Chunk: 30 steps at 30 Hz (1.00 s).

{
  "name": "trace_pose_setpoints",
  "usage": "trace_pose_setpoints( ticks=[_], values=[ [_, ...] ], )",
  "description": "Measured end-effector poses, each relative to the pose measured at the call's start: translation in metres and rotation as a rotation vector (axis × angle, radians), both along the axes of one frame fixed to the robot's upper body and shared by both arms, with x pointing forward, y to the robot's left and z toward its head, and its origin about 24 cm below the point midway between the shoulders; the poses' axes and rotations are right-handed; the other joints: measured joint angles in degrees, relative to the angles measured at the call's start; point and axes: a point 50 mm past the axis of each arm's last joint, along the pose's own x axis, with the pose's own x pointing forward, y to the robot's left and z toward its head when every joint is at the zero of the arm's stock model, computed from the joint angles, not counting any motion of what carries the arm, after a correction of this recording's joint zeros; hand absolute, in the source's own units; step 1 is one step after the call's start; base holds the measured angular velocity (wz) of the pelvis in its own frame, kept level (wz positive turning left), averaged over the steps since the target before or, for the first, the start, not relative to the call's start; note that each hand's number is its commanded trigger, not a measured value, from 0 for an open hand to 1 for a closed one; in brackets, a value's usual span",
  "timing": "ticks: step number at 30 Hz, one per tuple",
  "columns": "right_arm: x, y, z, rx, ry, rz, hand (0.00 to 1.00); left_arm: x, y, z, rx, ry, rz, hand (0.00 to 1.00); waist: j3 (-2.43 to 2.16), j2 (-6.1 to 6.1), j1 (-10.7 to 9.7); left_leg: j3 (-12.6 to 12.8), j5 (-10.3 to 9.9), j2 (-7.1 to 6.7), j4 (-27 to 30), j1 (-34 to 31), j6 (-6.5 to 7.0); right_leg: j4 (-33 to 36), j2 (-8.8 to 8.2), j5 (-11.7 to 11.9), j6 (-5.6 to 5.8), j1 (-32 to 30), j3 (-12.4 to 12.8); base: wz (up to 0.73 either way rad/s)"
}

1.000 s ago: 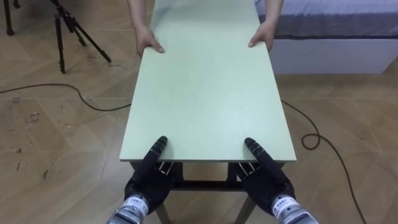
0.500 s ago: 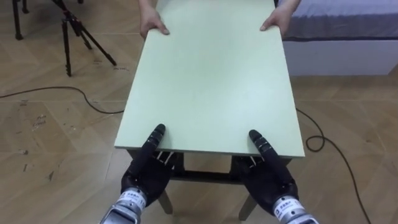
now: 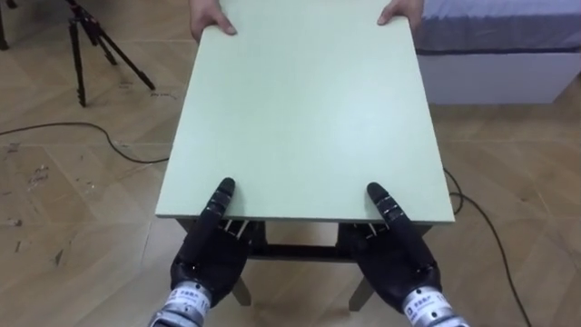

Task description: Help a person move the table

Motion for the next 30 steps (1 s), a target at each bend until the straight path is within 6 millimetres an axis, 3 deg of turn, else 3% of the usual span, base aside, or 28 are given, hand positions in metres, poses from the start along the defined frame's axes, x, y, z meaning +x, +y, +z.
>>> trace_pose_setpoints(
  ticks=[6, 23, 25, 28, 30],
  values=[
    [-0.006, -0.001, 0.001, -0.005, -0.019, -0.002, 1.00, -0.003, 0.000, 0.001, -0.005, -0.002, 0.007, 1.00, 0.02, -0.11, 1.51, -0.13, 0.00, -0.01, -0.49, 0.23, 0.00, -0.01, 0.09, -0.05, 0.08, 0.09, 0.44, 0.01],
    [-0.017, 0.006, -0.003, 0.021, -0.039, -0.009, 1.00, -0.015, -0.002, 0.001, 0.011, -0.010, 0.037, 1.00, 0.09, -0.86, 1.57, -0.54, -0.01, 0.10, 1.19, -2.08, -0.05, 0.67, 0.08, -0.12, 0.14, -1.18, -0.02, 0.02],
    [-0.019, 0.006, -0.004, 0.021, -0.035, -0.014, 1.00, -0.016, -0.005, 0.000, 0.011, -0.008, 0.028, 1.00, 0.07, -1.21, 1.81, -0.45, -0.18, 0.33, 2.69, -2.41, -0.22, 1.32, 0.11, -0.29, -0.13, -1.33, -0.01, 0.02],
    [-0.019, 0.006, -0.005, 0.024, -0.030, -0.020, 1.00, -0.015, -0.004, 0.001, 0.011, -0.013, 0.027, 1.00, 0.04, -2.03, 2.92, -0.54, -1.46, 1.32, 10.49, -6.38, -1.64, 3.18, 0.57, -0.99, -1.11, -2.70, 0.34, -0.12],
    [-0.020, 0.007, -0.007, 0.033, -0.028, -0.026, 1.00, -0.015, -0.005, 0.000, 0.006, -0.009, 0.023, 1.00, 0.10, -1.88, 3.81, -2.11, -1.80, 2.81, 21.62, -11.72, -2.23, 3.34, 1.70, -1.31, -2.18, -2.93, 0.40, -0.21]
  ],
)
